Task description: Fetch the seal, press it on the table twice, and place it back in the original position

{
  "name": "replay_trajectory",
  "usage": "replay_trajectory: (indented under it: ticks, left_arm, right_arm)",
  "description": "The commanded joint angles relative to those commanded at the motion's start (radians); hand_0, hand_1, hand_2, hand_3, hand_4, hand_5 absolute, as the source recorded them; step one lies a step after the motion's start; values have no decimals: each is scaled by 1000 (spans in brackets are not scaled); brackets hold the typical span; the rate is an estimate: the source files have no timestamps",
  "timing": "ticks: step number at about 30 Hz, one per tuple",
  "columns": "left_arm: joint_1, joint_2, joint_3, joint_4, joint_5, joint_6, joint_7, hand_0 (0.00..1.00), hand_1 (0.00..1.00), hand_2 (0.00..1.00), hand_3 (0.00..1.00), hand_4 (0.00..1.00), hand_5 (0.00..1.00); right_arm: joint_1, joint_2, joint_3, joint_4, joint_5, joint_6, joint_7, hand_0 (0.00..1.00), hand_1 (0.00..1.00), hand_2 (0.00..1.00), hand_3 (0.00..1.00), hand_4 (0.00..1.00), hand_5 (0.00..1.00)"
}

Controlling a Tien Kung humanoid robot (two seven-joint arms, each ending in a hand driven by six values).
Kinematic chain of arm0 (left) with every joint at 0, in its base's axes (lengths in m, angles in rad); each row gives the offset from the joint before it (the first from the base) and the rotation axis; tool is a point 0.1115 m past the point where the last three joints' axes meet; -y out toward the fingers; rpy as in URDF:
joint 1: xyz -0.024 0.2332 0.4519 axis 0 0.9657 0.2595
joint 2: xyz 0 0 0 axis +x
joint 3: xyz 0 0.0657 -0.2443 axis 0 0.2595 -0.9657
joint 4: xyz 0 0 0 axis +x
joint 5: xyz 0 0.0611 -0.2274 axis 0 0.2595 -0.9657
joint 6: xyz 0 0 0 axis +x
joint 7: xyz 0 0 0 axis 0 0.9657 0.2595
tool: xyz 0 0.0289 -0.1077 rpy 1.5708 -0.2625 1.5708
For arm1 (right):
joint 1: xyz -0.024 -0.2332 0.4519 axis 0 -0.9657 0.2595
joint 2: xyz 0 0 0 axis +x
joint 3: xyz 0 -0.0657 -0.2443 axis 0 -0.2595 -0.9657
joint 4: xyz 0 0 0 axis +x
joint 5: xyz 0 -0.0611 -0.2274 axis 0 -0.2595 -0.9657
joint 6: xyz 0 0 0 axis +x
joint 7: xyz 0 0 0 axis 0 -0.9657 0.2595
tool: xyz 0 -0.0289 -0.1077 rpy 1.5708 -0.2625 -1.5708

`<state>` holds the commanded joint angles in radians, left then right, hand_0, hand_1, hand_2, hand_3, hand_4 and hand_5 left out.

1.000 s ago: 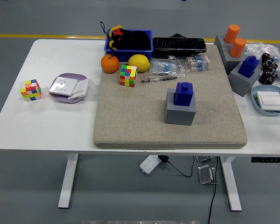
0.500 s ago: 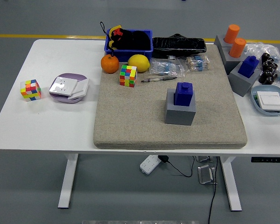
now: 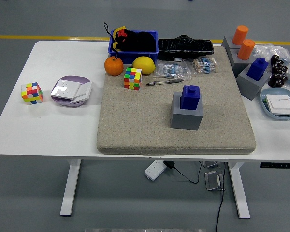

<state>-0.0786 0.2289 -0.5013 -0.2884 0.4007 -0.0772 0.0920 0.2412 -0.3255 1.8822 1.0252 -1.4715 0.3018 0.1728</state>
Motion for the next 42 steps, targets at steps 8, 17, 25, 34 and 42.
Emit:
replay_trajectory:
  ticks: [8, 17, 25, 34, 42]
  left_arm:
    - [-3, 7, 6, -1, 0, 3, 1, 815, 822, 798, 850, 818, 416]
    - [-5, 10, 13, -3, -1, 3, 1, 815, 822, 798, 849, 817, 418]
    - [-1, 11, 17, -3, -4, 7, 3, 815, 822, 798, 848, 815, 419]
    - [2, 9, 6, -3, 0, 9, 3, 814, 822, 797, 848, 815, 419]
    - [0, 7, 7, -2, -1, 9, 5, 813, 822, 798, 848, 814, 419]
  right_arm:
    - [-7, 0, 1, 11, 0, -1, -5, 877, 795, 756, 766, 907, 369]
    - [-8, -4, 1, 15, -1, -2, -5, 876, 792, 752, 761, 901, 362]
    - [-14, -3, 11, 22, -7, 7, -10, 872, 790, 743, 761, 887, 350]
    - [-19, -4, 19, 31, -10, 7, -13, 870, 789, 743, 759, 876, 327]
    - [-18, -3, 24, 34, -8, 10, -12, 870, 790, 743, 758, 871, 319]
